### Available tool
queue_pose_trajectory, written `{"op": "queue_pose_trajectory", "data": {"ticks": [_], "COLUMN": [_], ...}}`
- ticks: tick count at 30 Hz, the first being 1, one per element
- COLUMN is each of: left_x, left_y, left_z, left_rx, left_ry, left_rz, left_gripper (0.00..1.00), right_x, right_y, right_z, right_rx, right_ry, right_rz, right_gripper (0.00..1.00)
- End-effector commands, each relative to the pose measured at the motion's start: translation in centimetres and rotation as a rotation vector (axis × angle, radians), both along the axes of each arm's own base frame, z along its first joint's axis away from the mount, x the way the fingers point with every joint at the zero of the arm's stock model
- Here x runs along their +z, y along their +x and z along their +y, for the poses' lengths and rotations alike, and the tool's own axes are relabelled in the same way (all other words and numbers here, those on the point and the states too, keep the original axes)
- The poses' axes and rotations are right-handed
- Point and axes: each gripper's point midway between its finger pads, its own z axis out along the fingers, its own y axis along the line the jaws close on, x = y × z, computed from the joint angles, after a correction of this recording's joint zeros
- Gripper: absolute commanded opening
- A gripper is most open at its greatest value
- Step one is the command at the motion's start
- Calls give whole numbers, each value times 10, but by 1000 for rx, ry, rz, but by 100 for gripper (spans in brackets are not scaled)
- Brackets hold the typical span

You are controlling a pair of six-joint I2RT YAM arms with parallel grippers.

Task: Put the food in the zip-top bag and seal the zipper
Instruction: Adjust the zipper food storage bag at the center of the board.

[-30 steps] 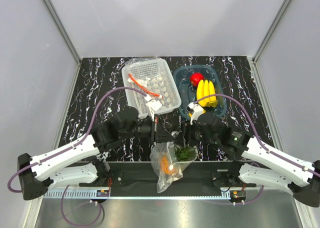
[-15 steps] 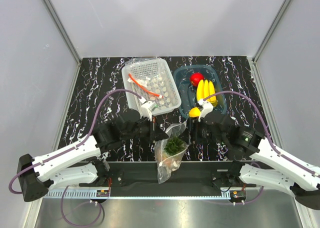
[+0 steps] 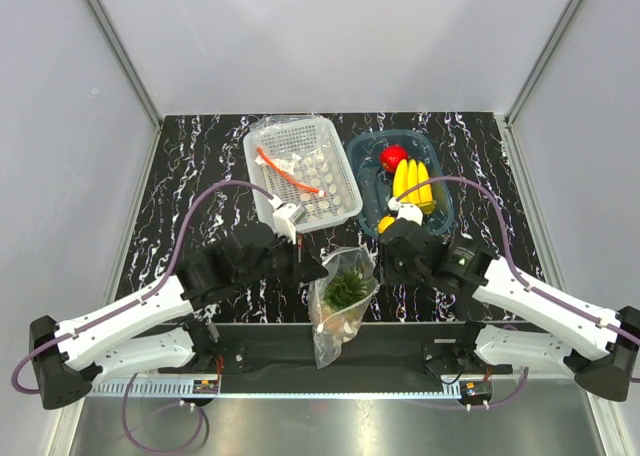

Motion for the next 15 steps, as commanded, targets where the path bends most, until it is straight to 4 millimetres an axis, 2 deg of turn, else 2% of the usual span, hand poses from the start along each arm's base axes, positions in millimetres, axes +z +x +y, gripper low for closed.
{"op": "queue_pose_trajectory", "data": {"ticks": [1,4,5,7,8,9,10,11,12,15], "left_x": [16,18,26,26,45,42,42,59,54,54], "left_y": [5,7,10,13,21,21,31,40,43,57], "left_z": [5,10,12,22,27,37,46,56,68,90], "left_rx": [18,37,57,77,120,128,164,210,232,293], "left_ry": [-17,4,5,70,73,129,192,201,259,304], "left_rz": [-55,-61,-75,-83,-122,-121,-158,-181,-168,-155], "left_gripper": [0,0,0,0,0,0,0,0,0,0], "right_x": [5,9,13,39,50,77,83,94,115,133], "right_y": [7,10,11,16,18,22,23,23,25,23], "right_z": [7,14,17,23,24,29,29,31,35,53], "right_rx": [-17,2,10,28,33,44,49,60,80,140], "right_ry": [-3,-7,-1,27,35,72,61,75,108,176], "right_rz": [-3,0,-7,-44,-60,-103,-102,-113,-144,-158], "right_gripper": [34,6,0,0,0,0,0,0,0,0]}}
